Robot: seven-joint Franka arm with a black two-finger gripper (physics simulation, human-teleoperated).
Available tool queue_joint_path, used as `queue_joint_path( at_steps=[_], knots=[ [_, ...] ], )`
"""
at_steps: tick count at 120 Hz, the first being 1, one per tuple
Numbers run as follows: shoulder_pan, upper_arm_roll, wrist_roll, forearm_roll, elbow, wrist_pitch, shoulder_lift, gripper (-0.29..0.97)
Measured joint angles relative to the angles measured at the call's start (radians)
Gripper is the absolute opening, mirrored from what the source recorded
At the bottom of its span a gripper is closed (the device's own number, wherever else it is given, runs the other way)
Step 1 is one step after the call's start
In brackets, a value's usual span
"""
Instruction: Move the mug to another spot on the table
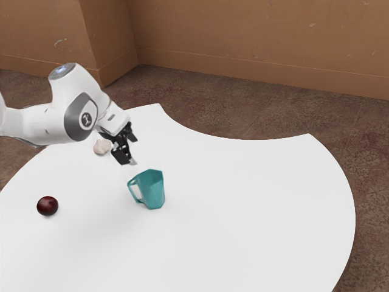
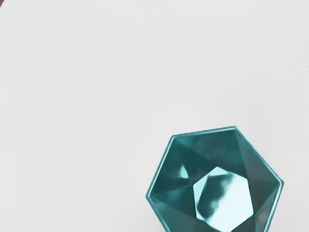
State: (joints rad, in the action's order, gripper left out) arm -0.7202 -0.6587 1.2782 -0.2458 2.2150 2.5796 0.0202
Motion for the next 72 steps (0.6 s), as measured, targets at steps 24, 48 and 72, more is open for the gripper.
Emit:
queue_joint_path(
  at_steps=[24,48,72],
  knots=[
    [0.042,-0.012,-0.032,0.058,-0.186,-0.192,-0.054,0.67],
    [0.098,-0.026,-0.139,0.284,-0.487,-0.491,0.028,0.67],
    [0.159,-0.036,-0.223,0.36,-0.526,-0.641,0.03,0.68]
  ],
)
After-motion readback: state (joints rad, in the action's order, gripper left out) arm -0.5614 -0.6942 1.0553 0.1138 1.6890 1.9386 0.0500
